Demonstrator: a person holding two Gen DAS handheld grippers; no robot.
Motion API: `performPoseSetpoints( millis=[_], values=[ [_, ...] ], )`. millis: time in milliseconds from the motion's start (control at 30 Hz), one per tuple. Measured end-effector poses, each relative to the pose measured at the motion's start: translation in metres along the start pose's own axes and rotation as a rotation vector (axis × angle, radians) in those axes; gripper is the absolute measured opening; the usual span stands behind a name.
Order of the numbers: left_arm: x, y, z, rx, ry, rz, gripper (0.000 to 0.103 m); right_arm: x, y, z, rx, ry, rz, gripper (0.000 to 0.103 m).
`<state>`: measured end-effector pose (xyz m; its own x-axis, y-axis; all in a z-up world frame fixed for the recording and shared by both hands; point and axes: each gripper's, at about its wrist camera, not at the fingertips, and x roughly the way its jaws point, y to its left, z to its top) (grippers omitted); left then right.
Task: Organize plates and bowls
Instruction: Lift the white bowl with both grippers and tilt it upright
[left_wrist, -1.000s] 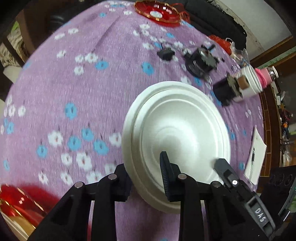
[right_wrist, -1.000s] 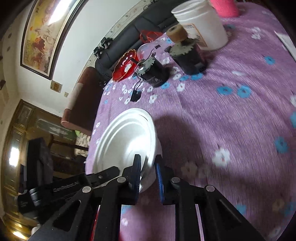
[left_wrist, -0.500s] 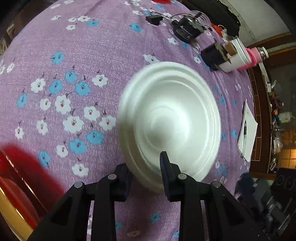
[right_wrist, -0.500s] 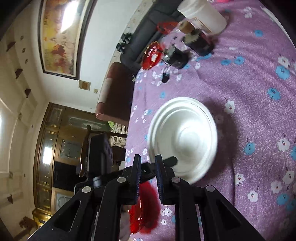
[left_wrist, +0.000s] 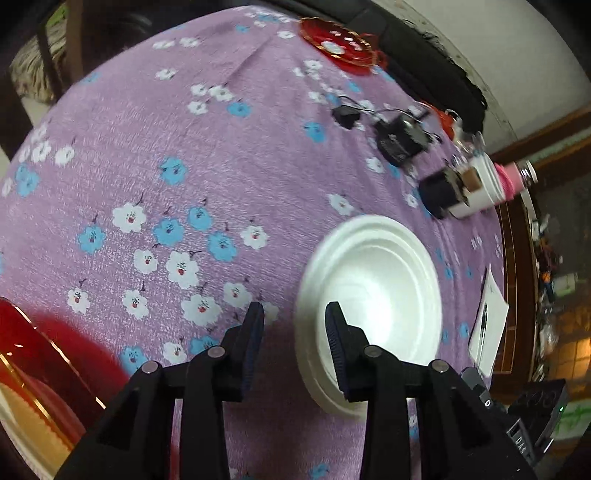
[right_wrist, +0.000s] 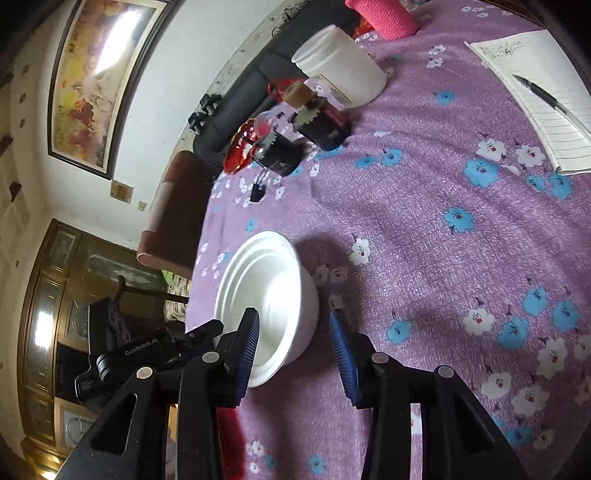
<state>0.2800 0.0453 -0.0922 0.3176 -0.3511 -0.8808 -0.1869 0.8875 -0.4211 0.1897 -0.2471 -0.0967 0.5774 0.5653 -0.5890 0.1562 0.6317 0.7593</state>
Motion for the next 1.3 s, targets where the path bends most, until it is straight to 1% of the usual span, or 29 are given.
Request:
performPoseSetpoints(
  millis=[67, 133, 267, 367, 400, 433, 467, 533, 567, 667, 800, 867, 933, 1000, 1067, 1133, 1200, 1267, 1300],
  values=[
    [0.006, 0.005, 0.003, -0.019, 0.003, -0.011, 0.035, 0.01, 0.002, 0.002, -0.01, 0.005, -0.008, 0.044],
    [0.011, 0.006, 0.005, -0.027, 0.012, -0.021, 0.036, 0.019, 0.003, 0.003, -0.022, 0.01, -0.018, 0.044],
    [0.022, -0.007, 0.002, 0.007, 0.038, -0.036, 0.035, 0.04, 0.002, 0.004, -0.022, 0.029, -0.02, 0.044],
    [0.026, -0.018, -0.002, 0.048, 0.046, -0.037, 0.035, 0.046, 0.003, 0.002, -0.033, 0.03, -0.013, 0.044],
    [0.026, -0.021, -0.003, 0.06, 0.045, -0.035, 0.034, 0.047, 0.003, 0.001, -0.038, 0.03, -0.009, 0.044],
    [0.026, -0.024, -0.005, 0.073, 0.043, -0.032, 0.029, 0.047, 0.003, 0.0, -0.047, 0.031, -0.006, 0.04],
    [0.024, -0.027, -0.008, 0.09, 0.034, -0.015, 0.028, 0.046, 0.004, -0.001, -0.059, 0.029, -0.011, 0.037],
    [0.019, -0.03, -0.012, 0.111, 0.016, -0.001, 0.027, 0.042, 0.006, -0.004, -0.085, 0.02, -0.03, 0.026],
    [0.016, -0.031, -0.014, 0.117, 0.004, 0.003, 0.027, 0.04, 0.006, -0.005, -0.09, 0.017, -0.029, 0.023],
    [0.005, -0.033, -0.022, 0.131, -0.018, 0.001, 0.027, 0.03, 0.009, -0.009, -0.1, 0.002, -0.021, 0.022],
    [-0.008, -0.037, -0.036, 0.165, -0.043, 0.016, 0.027, 0.013, 0.023, -0.021, -0.16, -0.03, -0.037, 0.021],
    [-0.013, -0.036, -0.042, 0.164, -0.022, 0.008, 0.027, 0.004, 0.029, -0.027, -0.176, -0.032, -0.044, 0.021],
    [-0.016, -0.034, -0.047, 0.161, 0.009, 0.005, 0.027, -0.005, 0.031, -0.03, -0.167, -0.029, -0.029, 0.021],
    [-0.018, -0.03, -0.053, 0.151, 0.041, 0.003, 0.027, -0.015, 0.032, -0.033, -0.135, -0.015, 0.005, 0.021],
    [-0.021, -0.023, -0.058, 0.131, 0.083, -0.019, 0.027, -0.027, 0.034, -0.037, -0.107, -0.009, 0.043, 0.021],
    [-0.024, -0.018, -0.063, 0.112, 0.107, -0.045, 0.027, -0.039, 0.04, -0.041, -0.105, -0.011, 0.072, 0.021],
    [-0.032, -0.013, -0.068, 0.105, 0.109, -0.062, 0.027, -0.049, 0.052, -0.046, -0.123, -0.013, 0.098, 0.021],
    [-0.041, -0.011, -0.074, 0.104, 0.104, -0.093, 0.028, -0.056, 0.067, -0.055, -0.152, 0.005, 0.132, 0.02],
    [-0.047, -0.01, -0.077, 0.1, 0.09, -0.094, 0.028, -0.059, 0.074, -0.061, -0.172, 0.002, 0.117, 0.02]
  ],
)
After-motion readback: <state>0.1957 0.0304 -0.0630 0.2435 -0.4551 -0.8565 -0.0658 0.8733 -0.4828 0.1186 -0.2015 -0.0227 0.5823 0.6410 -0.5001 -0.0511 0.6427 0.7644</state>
